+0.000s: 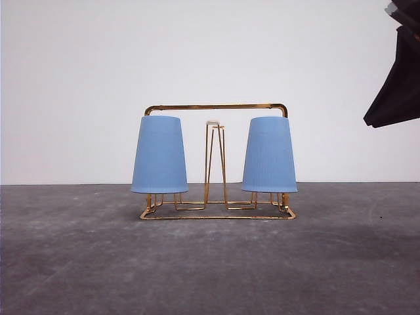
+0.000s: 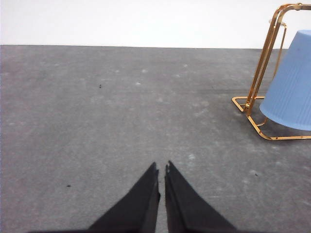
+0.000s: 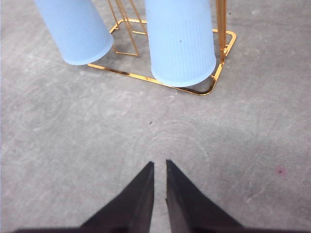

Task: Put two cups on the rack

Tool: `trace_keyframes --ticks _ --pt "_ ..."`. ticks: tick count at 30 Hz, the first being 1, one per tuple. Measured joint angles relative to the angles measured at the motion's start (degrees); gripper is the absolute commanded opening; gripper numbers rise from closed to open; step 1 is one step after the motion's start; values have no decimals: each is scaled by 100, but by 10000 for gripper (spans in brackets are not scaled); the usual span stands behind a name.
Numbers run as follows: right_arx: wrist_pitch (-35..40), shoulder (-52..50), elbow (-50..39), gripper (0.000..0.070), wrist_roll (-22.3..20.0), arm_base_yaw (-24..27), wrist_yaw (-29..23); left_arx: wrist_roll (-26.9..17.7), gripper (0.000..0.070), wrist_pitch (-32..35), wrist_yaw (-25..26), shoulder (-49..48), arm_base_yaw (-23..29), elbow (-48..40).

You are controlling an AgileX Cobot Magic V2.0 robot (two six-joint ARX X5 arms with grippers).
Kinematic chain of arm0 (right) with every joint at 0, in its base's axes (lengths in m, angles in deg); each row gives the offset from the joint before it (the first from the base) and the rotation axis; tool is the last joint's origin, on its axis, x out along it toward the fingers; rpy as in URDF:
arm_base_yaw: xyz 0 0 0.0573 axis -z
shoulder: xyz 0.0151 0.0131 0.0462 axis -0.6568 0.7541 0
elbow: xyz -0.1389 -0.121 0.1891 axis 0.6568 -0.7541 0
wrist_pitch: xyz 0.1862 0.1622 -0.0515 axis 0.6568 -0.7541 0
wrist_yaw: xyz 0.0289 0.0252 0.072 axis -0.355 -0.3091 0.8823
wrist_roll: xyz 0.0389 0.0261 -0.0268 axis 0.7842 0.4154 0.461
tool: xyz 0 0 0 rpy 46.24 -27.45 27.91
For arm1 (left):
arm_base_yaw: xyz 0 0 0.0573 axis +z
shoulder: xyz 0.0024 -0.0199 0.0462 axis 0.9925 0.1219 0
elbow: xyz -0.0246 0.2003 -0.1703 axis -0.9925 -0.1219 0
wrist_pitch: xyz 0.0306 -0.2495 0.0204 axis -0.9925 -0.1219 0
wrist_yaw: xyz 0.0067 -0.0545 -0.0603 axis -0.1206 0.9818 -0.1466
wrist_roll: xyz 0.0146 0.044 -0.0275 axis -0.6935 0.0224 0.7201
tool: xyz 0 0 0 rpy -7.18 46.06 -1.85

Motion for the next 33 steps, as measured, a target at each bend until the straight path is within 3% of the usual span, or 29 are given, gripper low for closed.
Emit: trace_keyframes --ticks 5,8,11,17,25,33 --pt "-4 -1 0 42 -7 0 -4 0 0 0 0 0 0 0" --pt "-184 -174 -21 42 -313 57 -282 0 0 0 2 0 0 0" --pt "24 -799 -384 42 -602 286 -657 0 0 0 0 0 0 0" --pt "156 -2430 -1641 42 -796 1067 -1039 2 0 0 0 0 0 0" --pt "171 -4158 -2436 42 -936 1790 -1060 0 0 0 0 0 0 0" --pt "582 -4321 -2673 42 -951 1990 -1360 0 0 0 -2 0 0 0"
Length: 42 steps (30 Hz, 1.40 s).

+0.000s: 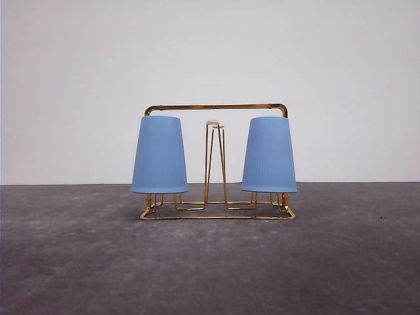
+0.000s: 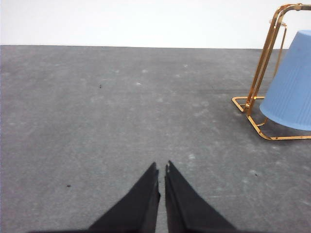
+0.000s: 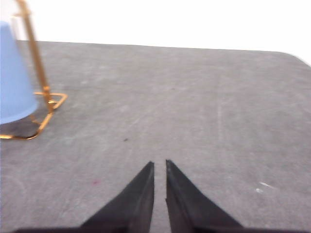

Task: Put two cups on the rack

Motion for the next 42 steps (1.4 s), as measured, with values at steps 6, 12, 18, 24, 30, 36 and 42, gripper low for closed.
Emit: trace_keyframes --ticks 6,12,18,24,30,36,42 --pt "7 0 0 42 0 4 -2 0 0 0 0 0 0 0" --pt "9 0 0 42 0 4 -4 0 0 0 0 0 0 0" --pt "9 0 0 42 0 4 -4 0 0 -2 0 0 0 0" --pt "9 0 0 42 0 4 -4 0 0 0 0 0 0 0" --pt "9 0 0 42 0 4 -4 0 0 -2 0 0 0 0" --pt "9 0 0 42 0 4 -4 0 0 0 0 0 0 0" --pt "9 0 0 42 0 4 -4 0 0 0 0 0 0 0"
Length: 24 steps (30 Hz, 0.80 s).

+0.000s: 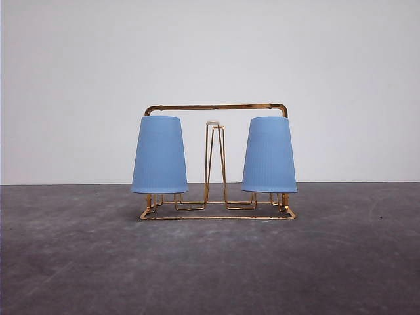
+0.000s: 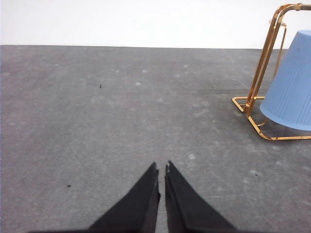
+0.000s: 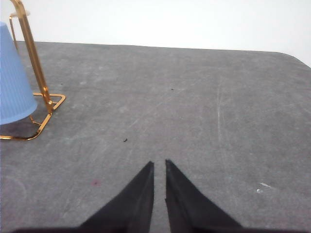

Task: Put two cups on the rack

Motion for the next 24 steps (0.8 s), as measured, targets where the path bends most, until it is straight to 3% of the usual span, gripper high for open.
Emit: trace_keyframes --ticks 24 --pt "0 0 0 42 0 0 0 0 0 -2 0 0 0 0"
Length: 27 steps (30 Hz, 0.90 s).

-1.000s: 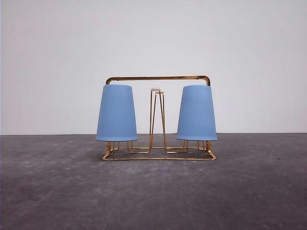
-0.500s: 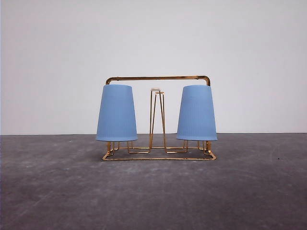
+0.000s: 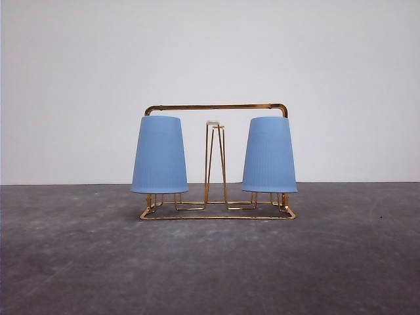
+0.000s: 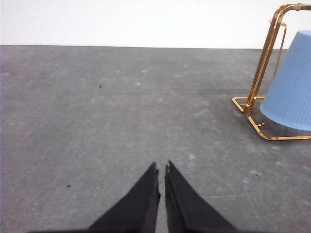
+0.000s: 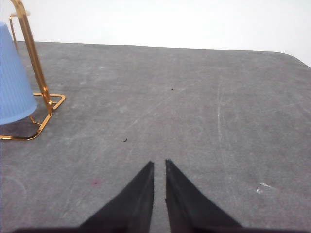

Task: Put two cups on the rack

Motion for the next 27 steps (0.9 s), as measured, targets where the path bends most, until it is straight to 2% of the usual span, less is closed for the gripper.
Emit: trace_keyframes --ticks 27 --pt "0 0 0 42 0 0 0 0 0 2 0 0 0 0"
